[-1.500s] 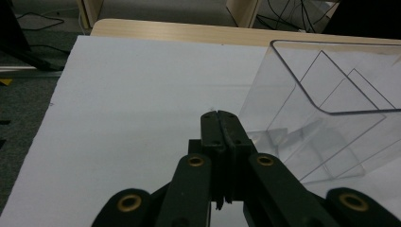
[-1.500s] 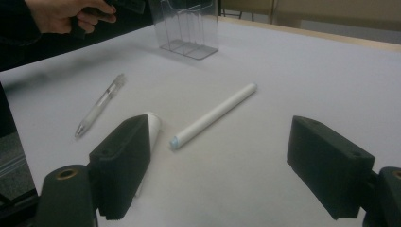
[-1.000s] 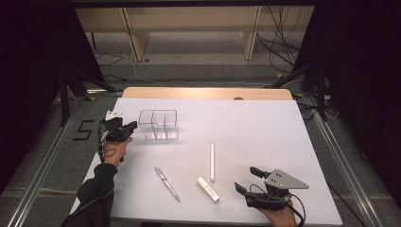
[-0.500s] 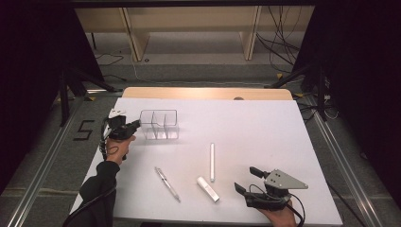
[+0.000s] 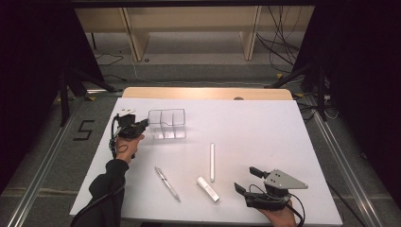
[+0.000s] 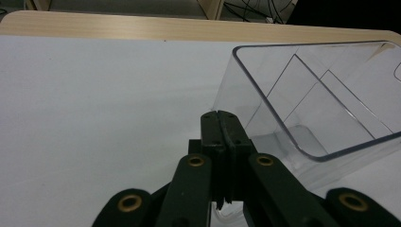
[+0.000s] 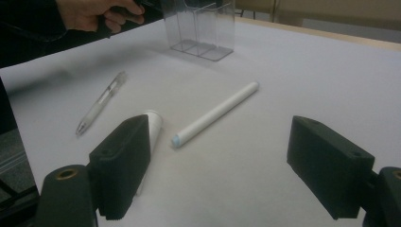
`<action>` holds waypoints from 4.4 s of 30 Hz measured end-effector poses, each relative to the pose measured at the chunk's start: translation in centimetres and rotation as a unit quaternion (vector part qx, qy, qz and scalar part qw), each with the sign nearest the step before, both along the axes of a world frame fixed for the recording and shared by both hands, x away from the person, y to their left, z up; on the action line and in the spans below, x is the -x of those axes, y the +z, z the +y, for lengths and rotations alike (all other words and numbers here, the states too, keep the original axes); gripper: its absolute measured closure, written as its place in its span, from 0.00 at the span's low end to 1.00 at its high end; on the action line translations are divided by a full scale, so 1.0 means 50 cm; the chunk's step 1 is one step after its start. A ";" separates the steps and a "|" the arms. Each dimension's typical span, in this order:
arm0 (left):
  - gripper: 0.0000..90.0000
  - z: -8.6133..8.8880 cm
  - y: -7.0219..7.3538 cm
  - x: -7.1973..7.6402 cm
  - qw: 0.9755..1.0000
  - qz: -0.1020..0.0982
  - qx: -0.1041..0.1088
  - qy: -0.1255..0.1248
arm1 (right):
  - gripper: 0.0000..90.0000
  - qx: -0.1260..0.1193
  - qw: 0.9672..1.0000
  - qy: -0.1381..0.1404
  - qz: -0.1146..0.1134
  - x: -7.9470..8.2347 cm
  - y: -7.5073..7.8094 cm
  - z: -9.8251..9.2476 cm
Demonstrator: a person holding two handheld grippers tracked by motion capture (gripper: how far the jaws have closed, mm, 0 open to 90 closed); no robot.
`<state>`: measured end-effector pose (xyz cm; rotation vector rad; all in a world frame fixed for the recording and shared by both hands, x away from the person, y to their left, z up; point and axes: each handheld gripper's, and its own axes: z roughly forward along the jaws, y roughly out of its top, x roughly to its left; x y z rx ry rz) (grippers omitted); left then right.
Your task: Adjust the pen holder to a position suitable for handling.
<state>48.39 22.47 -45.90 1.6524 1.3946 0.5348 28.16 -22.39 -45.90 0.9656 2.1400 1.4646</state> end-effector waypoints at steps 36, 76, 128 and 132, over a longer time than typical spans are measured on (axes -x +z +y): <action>0.99 -0.140 -0.001 -0.034 1.000 0.001 0.007 -0.030 | 0.26 -0.002 1.000 0.004 0.000 0.001 0.001 0.000; 0.84 -0.190 0.008 -0.033 0.999 -0.004 0.010 -0.051 | 0.26 -0.003 1.000 0.005 0.001 0.002 0.001 0.001; 0.37 -0.103 0.047 0.125 0.993 0.012 -0.019 -0.115 | 0.26 0.004 1.000 -0.002 0.008 0.004 0.000 0.008; 0.35 -0.098 0.049 0.135 0.993 0.008 -0.015 -0.118 | 0.26 0.006 1.000 0.000 0.009 0.005 0.001 0.012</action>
